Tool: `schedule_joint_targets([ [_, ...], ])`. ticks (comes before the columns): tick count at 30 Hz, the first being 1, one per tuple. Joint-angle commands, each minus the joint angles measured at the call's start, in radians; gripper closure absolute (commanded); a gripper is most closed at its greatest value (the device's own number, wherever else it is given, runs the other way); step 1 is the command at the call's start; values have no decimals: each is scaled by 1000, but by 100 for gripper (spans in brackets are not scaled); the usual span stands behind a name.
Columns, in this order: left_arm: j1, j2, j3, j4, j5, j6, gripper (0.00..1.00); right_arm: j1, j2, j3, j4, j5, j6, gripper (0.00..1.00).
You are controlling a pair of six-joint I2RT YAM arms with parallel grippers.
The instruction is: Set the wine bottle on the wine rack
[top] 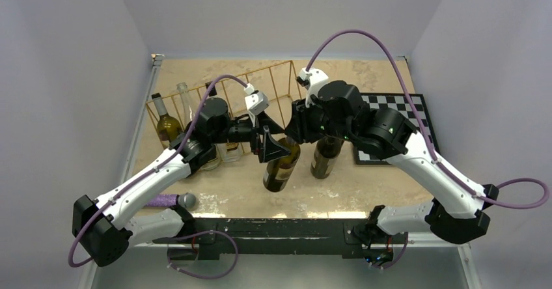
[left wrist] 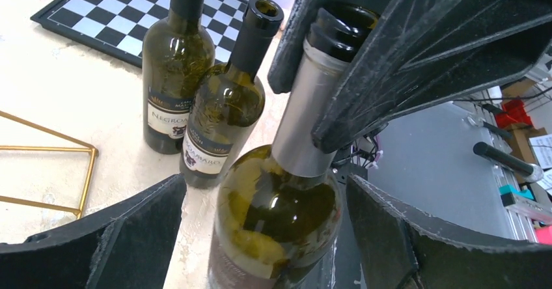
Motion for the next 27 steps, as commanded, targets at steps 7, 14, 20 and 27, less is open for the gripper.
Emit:
schedule_joint_targets([
  [7, -83, 31, -40, 6, -174, 69, 4, 6, 22, 126, 26, 110, 89, 100],
  [14, -114, 43, -86, -25, -247, 83, 7, 5, 23, 139, 14, 127, 105, 100],
  [20, -120, 42, -87, 39, -292, 63, 35, 5, 27, 133, 15, 115, 118, 100],
  [27, -120, 38, -72, 35, -332, 57, 100, 5, 24, 119, 13, 118, 133, 100],
])
